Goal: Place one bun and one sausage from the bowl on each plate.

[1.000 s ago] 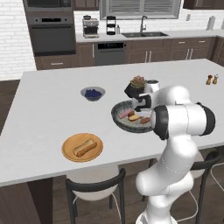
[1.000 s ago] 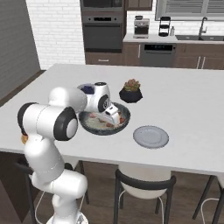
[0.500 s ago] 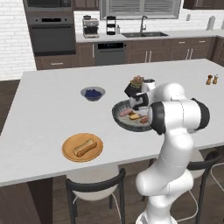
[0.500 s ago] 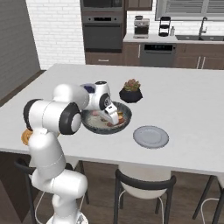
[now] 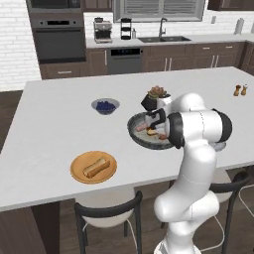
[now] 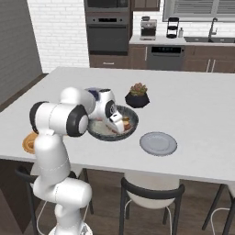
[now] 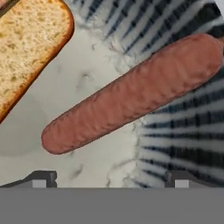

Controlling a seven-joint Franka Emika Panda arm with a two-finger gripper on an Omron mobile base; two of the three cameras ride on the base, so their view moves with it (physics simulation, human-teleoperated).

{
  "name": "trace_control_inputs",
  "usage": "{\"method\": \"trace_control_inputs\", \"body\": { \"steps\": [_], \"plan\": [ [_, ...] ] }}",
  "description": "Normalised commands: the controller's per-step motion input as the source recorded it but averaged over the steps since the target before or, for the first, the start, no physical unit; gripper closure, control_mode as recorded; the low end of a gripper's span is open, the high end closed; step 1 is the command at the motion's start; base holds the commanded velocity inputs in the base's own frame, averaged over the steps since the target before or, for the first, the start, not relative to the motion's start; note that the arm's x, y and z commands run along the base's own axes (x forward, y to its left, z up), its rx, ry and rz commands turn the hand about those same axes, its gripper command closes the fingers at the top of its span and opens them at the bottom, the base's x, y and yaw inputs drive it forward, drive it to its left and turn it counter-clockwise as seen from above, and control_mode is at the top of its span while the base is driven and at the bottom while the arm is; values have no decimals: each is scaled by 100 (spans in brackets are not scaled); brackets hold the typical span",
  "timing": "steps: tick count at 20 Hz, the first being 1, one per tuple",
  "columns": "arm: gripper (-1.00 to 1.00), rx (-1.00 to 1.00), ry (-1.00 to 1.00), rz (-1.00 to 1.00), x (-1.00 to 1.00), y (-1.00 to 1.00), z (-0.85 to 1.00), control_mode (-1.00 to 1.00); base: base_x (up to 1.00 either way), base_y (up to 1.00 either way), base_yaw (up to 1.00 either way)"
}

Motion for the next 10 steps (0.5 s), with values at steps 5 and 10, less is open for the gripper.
{"method": "trace_control_inputs", "body": {
  "steps": [5, 10],
  "plan": [
    [-100, -4, -3, -11, 27, 0, -34, -100, 0, 0, 0],
    [-100, 0, -2, -5, 6, -1, 0, -100, 0, 0, 0]
  ]
}}
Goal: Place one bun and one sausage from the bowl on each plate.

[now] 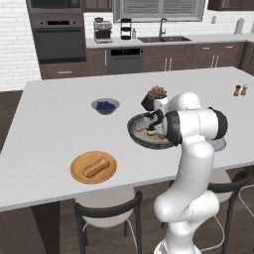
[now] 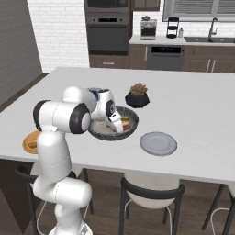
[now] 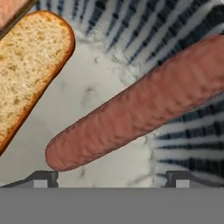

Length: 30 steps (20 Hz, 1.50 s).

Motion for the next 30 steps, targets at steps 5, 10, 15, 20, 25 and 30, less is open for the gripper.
{"method": "trace_control_inputs", "body": {
  "steps": [5, 10, 15, 20, 25, 30],
  "plan": [
    [-100, 0, -18, -1, 0, 0, 11, -100, 0, 0, 0],
    [-100, -2, -5, 0, 4, 0, -42, -100, 0, 0, 0],
    [-100, 0, -3, 0, 22, 0, -30, -100, 0, 0, 0],
    [-100, -1, 0, -1, 42, 0, -23, -100, 0, 0, 0],
    [100, -13, 2, -3, 13, -3, -71, -100, 0, 0, 0],
    [100, -7, 5, 0, 0, -14, -47, -100, 0, 0, 0]
  ]
}}
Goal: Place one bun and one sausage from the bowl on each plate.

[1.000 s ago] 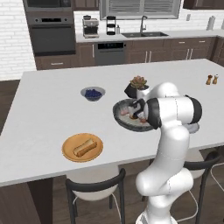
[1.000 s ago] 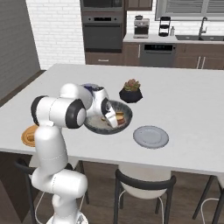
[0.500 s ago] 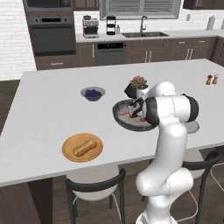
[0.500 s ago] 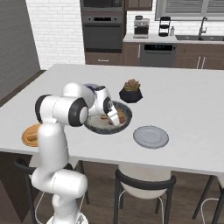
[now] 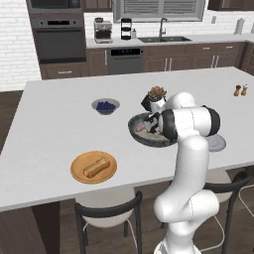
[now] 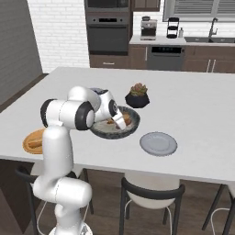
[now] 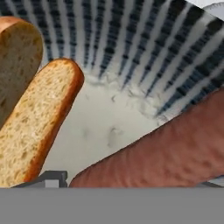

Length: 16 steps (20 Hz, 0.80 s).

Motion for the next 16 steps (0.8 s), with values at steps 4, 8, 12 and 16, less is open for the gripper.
{"method": "trace_control_inputs", "body": {
  "steps": [4, 8, 12, 16],
  "plan": [
    [100, 0, -1, 0, -42, -14, -2, -100, 0, 0, 0],
    [100, 4, -14, 0, -90, 9, 73, -100, 0, 0, 0],
    [100, 4, -24, 6, -70, 79, 100, -100, 0, 0, 0],
    [100, 1, -5, 8, -67, 100, 92, -100, 0, 0, 0]
  ]
}}
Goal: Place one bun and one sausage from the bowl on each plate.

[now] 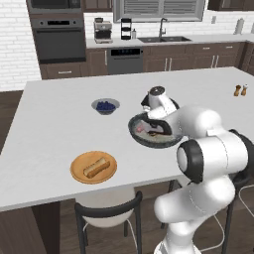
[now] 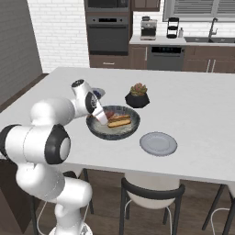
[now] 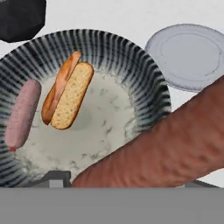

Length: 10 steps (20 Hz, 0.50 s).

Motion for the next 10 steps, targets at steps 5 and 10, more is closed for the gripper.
{"method": "trace_control_inputs", "body": {
  "steps": [5, 10],
  "plan": [
    [100, 3, 0, 7, -48, 99, 56, -100, 0, 0, 0],
    [100, 4, 1, 9, -26, 100, 18, -100, 0, 0, 0]
  ]
}}
